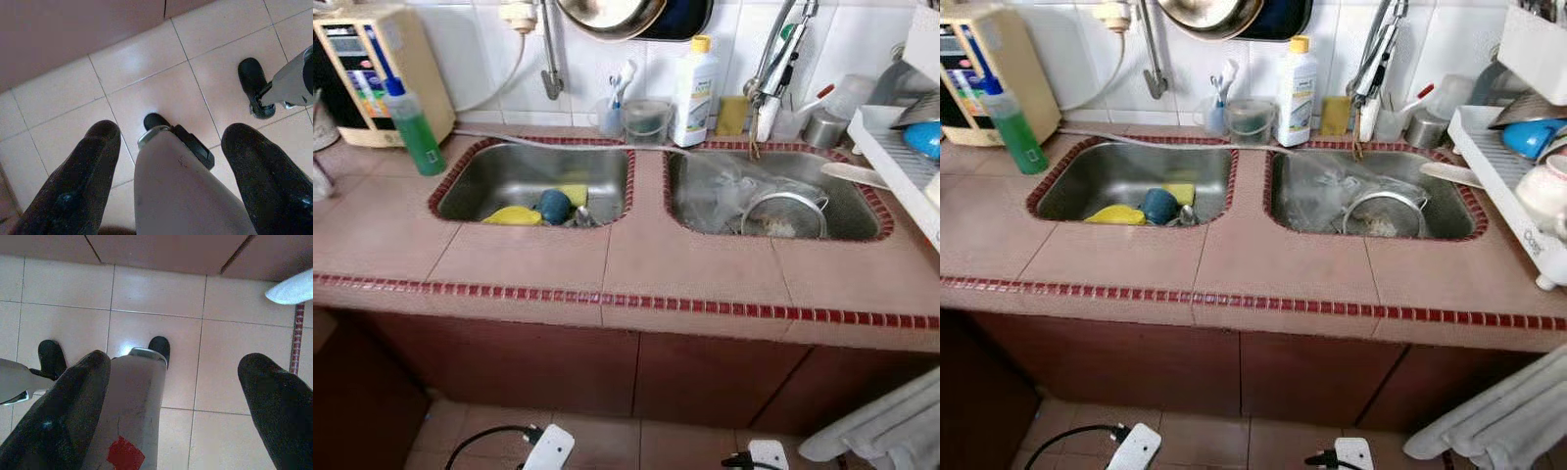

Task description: Kitchen organization

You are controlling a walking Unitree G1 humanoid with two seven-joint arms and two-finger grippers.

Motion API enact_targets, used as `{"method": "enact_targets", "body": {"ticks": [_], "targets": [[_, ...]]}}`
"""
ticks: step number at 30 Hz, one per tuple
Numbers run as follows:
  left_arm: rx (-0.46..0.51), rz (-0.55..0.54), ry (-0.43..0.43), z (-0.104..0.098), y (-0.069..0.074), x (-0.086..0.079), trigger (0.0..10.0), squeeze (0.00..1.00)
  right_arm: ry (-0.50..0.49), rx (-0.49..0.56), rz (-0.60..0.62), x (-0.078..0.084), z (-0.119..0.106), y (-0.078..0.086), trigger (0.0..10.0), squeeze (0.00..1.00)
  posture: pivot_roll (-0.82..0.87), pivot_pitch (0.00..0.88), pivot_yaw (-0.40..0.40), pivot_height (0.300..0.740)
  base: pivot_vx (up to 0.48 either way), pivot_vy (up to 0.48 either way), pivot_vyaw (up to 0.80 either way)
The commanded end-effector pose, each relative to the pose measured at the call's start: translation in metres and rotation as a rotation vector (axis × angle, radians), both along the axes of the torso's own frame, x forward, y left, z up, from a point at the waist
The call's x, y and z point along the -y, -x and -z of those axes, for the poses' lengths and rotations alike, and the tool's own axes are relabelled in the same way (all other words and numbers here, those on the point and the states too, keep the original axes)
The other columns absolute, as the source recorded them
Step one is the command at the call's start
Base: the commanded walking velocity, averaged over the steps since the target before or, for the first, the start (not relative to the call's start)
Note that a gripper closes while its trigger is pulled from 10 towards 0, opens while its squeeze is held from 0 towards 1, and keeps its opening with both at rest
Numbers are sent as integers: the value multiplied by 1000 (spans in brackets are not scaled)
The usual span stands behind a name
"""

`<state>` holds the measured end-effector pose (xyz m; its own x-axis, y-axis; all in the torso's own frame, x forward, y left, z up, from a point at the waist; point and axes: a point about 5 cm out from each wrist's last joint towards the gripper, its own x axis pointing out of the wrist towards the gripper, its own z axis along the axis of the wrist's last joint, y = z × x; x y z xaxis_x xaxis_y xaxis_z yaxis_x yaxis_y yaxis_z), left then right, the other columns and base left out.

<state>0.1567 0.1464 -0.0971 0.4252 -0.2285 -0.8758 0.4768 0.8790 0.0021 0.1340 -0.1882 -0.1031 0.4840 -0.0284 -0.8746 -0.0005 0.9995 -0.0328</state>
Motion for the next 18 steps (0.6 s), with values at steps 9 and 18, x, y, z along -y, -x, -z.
{"method": "enact_targets", "body": {"ticks": [9,18], "targets": [[-3,-11,-18,0,-1,-4,10000,0,-20,-102,9,-5,9,25,10000,0,-114,0,57,740,-282,0,0],[-12,-17,-24,1,2,-6,10000,0,-20,-102,12,-4,9,25,10000,0,-114,0,55,740,-270,0,0]]}}
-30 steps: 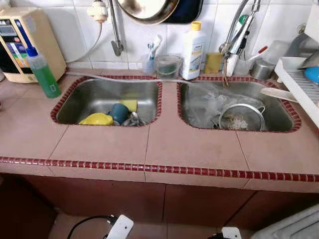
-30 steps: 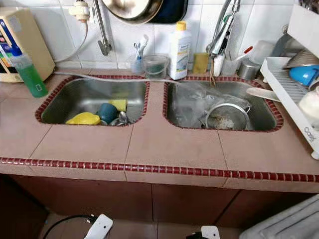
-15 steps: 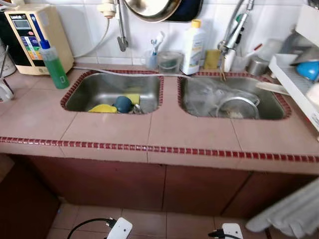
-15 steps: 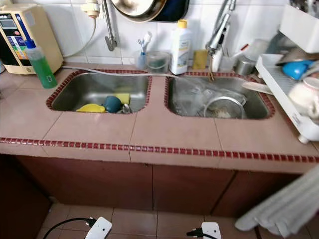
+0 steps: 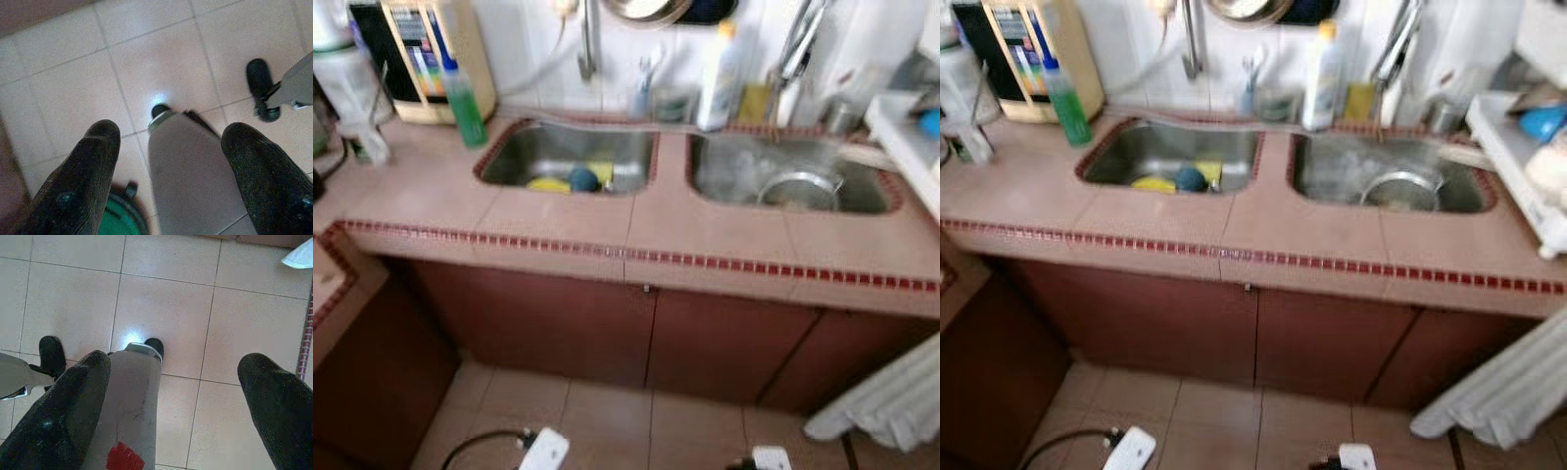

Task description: Kitchen organization

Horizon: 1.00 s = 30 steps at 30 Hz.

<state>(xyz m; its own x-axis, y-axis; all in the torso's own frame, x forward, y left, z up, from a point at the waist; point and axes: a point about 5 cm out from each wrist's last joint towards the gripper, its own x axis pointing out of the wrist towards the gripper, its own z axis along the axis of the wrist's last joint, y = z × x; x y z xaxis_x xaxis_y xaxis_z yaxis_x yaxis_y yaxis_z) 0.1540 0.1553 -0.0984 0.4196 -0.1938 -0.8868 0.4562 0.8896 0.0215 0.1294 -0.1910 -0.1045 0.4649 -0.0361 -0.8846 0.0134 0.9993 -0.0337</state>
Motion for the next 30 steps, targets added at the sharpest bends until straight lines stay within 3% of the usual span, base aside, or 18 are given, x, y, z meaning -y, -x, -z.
{"method": "enact_targets", "body": {"ticks": [1,18,30], "targets": [[0,6,3,0,-1,3,10000,0,-21,-81,-3,-7,7,20,10000,0,-114,0,55,740,-270,0,0],[-11,-6,-6,1,2,1,10000,0,-23,-82,-2,-6,7,19,10000,0,-114,0,52,740,-267,-113,0],[-15,-4,-9,2,4,-1,10000,0,-25,-86,-5,-6,7,20,10000,0,-109,0,49,740,0,-20,0]]}}
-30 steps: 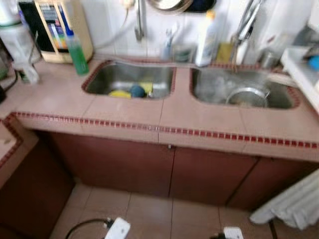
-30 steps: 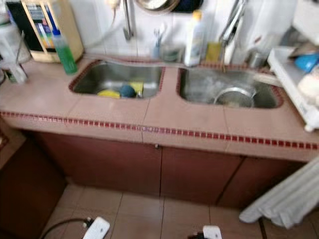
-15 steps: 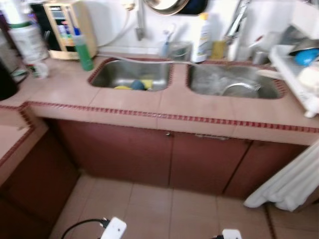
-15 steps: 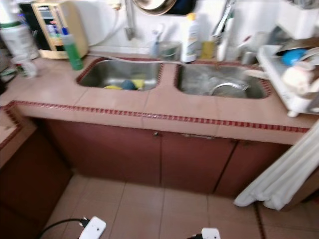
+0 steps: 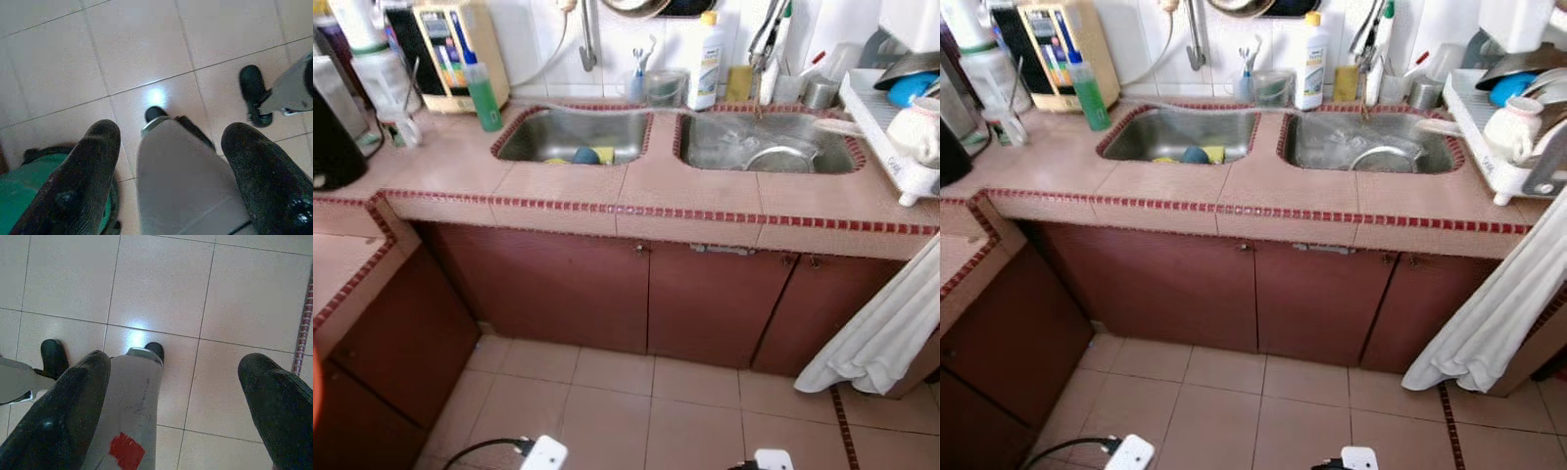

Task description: Kitchen organization

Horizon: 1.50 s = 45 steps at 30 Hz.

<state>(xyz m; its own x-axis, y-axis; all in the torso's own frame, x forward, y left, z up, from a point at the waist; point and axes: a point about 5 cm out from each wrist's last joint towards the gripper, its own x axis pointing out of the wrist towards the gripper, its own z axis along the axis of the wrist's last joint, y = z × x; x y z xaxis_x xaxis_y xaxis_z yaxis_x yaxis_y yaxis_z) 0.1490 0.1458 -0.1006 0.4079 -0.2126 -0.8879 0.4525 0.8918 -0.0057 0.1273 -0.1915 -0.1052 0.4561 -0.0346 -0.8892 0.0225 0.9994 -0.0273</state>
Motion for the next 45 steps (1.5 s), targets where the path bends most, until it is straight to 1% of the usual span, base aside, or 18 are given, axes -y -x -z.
{"method": "enact_targets", "body": {"ticks": [1,7,27,32,39,43,45], "targets": [[0,2,-30,-1,-1,-10,10000,0,-18,-77,-15,-7,7,18,10000,0,-109,0,49,740,0,0,0],[0,21,-23,-1,-2,-9,10000,0,-17,-80,-20,-7,7,18,10000,0,-108,0,50,740,0,-106,0],[-7,18,-15,0,0,-10,10000,0,-20,-88,-15,-8,8,20,10000,0,-115,0,56,740,0,-460,0],[-15,-22,0,0,1,-11,10000,0,-21,-90,-9,-8,8,21,10000,0,-115,0,56,740,0,0,0],[-17,-8,-11,0,2,-13,10000,0,-20,-83,-16,-7,7,19,10000,0,-117,0,55,740,0,0,0],[-13,80,-30,0,2,-11,10000,0,-11,-73,-74,-8,6,16,10000,0,-119,0,51,740,0,0,0],[-9,96,-31,0,2,-11,10000,0,-7,-69,-98,-8,6,15,10000,0,-121,0,53,740,0,0,0]]}}
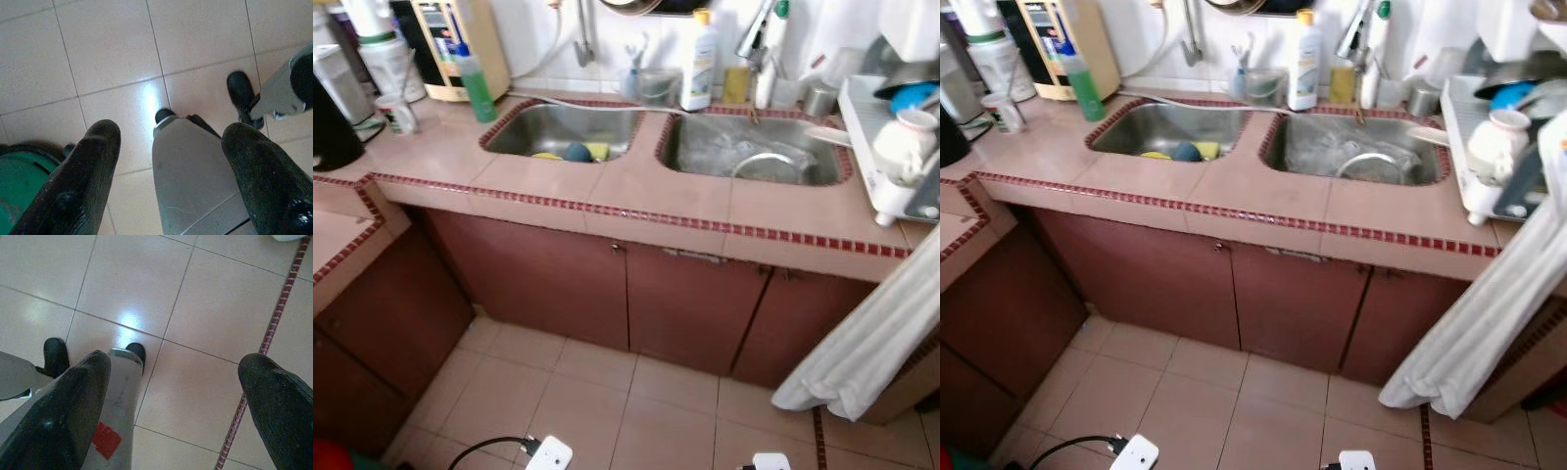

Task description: Kitchen organization

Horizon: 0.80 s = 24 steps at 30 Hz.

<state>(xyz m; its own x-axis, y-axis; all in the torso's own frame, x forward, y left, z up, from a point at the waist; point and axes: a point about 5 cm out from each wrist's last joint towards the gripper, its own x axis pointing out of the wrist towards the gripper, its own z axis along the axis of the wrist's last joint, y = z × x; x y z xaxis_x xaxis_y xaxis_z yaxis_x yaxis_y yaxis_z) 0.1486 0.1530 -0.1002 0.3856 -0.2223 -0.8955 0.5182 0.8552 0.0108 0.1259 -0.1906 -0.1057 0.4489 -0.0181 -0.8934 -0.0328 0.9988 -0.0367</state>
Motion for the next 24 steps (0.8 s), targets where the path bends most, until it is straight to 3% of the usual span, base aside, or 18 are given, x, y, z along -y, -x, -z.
{"method": "enact_targets", "body": {"ticks": [1,11,22,24], "targets": [[4,23,-7,0,0,-4,10000,0,-10,-56,-63,-7,5,13,10000,0,-120,1,51,740,0,0,0],[38,40,7,-4,-10,-1,10000,0,8,-47,-100,-5,4,9,10000,0,-104,1,39,740,0,0,0],[41,15,14,-4,-10,-1,10000,0,25,-46,-123,-4,3,7,10000,0,-111,0,34,740,0,0,0],[41,61,11,-5,-10,0,10000,0,27,-50,-142,-5,3,6,10000,0,-112,0,34,740,0,0,0]]}}
